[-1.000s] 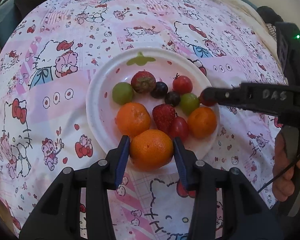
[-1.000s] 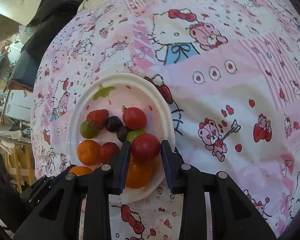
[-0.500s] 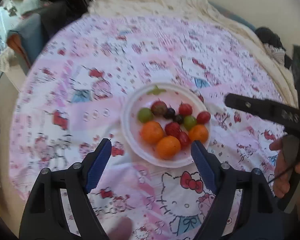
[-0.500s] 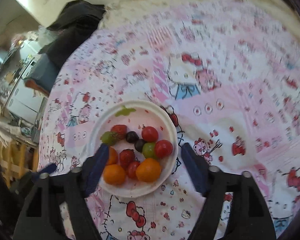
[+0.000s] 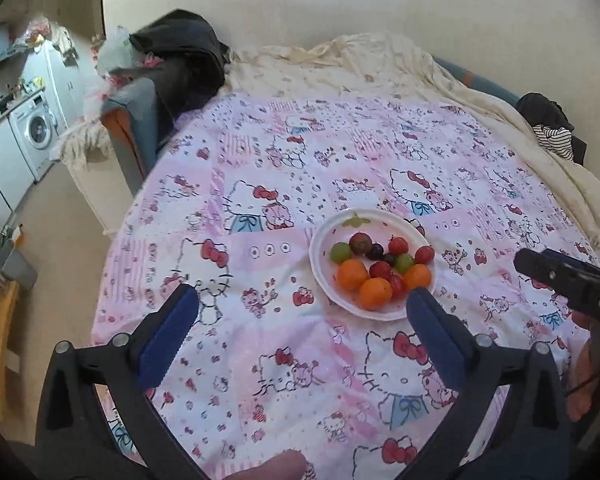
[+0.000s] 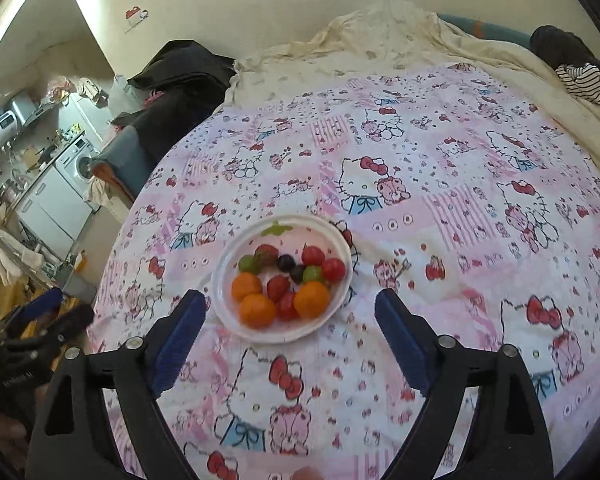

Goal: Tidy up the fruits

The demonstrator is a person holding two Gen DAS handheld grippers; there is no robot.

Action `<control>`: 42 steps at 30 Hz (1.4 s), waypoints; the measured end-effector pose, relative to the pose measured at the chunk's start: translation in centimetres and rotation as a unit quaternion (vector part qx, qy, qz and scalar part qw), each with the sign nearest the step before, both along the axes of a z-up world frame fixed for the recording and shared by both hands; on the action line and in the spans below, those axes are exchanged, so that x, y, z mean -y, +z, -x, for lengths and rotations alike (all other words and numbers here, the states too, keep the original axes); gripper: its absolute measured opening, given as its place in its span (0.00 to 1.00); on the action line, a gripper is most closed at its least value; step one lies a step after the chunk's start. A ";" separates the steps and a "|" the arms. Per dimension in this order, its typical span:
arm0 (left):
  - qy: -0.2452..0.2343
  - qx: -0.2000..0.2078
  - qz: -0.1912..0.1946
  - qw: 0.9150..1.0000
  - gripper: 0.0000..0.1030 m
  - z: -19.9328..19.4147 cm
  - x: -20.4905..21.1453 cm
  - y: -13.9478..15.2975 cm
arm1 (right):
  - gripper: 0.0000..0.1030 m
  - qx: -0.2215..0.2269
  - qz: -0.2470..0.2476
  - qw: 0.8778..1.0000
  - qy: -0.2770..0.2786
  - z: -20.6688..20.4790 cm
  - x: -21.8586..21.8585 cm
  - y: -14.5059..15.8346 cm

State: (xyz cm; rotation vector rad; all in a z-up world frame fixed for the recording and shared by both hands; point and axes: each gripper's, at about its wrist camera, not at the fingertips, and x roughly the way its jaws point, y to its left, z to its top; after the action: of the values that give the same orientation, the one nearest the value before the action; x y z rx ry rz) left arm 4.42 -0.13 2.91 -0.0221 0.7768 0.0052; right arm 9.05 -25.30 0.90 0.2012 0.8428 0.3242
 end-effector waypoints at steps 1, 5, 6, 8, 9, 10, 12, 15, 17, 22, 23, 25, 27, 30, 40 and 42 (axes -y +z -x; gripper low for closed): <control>0.000 0.004 0.000 1.000 1.00 0.4 0.0 0.0 | 0.94 0.007 0.002 1.000 -0.001 0.7 -0.1 0.0; 0.006 0.017 0.011 1.000 1.00 1.6 -0.2 -0.6 | 0.99 0.031 0.013 0.999 0.000 2.6 -0.7 0.1; 0.007 0.023 0.013 1.000 1.00 1.8 -0.3 -0.8 | 1.00 0.039 0.021 0.999 -0.001 3.1 -1.1 0.1; 0.010 0.054 0.015 0.998 1.00 2.7 -0.3 -1.2 | 1.00 0.047 0.030 0.998 -0.002 3.5 -1.5 -0.1; 0.008 0.062 0.010 0.998 1.00 2.9 -0.1 -1.4 | 1.00 0.050 0.032 0.998 -0.003 3.7 -1.8 -0.3; 0.003 0.061 0.003 0.998 1.00 2.9 0.2 -1.7 | 1.00 0.052 0.035 0.998 -0.005 3.9 -2.1 -0.6; -0.005 0.055 -0.003 0.998 1.00 2.9 0.5 -1.9 | 1.00 0.055 0.051 0.997 -0.007 4.1 -2.8 -1.2; -0.005 0.048 0.008 0.999 1.00 2.7 0.5 -1.9 | 1.00 0.062 0.070 0.996 -0.004 4.2 -3.5 -1.6; -0.001 0.043 0.012 0.999 1.00 2.5 0.4 -2.0 | 1.00 0.074 0.085 0.994 -0.010 4.4 -3.8 -1.7; -0.003 0.047 -0.003 0.999 1.00 2.6 0.8 -2.0 | 1.00 0.086 0.076 0.993 -0.025 4.5 -3.2 -1.3; -0.003 0.045 -0.005 0.999 1.00 2.6 0.9 -2.1 | 1.00 0.085 0.074 0.993 -0.028 4.4 -3.1 -1.2; -0.004 0.041 -0.009 0.999 1.00 2.5 1.1 -2.2 | 1.00 0.082 0.069 0.994 -0.028 4.3 -3.0 -1.3; -0.006 0.039 -0.005 0.999 1.00 2.5 1.1 -2.3 | 1.00 0.080 0.065 0.994 -0.026 4.3 -3.0 -1.3; -0.006 0.037 -0.002 0.999 1.00 2.4 1.1 -2.4 | 1.00 0.086 0.066 0.994 -0.027 4.6 -3.1 -1.2; -0.001 0.033 0.005 0.999 1.00 2.2 1.0 -2.5 | 1.00 0.079 0.058 0.995 -0.022 4.6 -3.4 -1.5; 0.001 0.031 0.008 0.999 1.00 2.1 0.9 -2.5 | 1.00 0.081 0.059 0.995 -0.021 4.6 -3.4 -1.5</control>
State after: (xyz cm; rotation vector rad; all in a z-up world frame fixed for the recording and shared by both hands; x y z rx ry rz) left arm 2.31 -1.05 0.38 -0.0389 0.7154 0.0006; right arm 4.49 -21.89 -0.57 0.0800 0.6943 0.2468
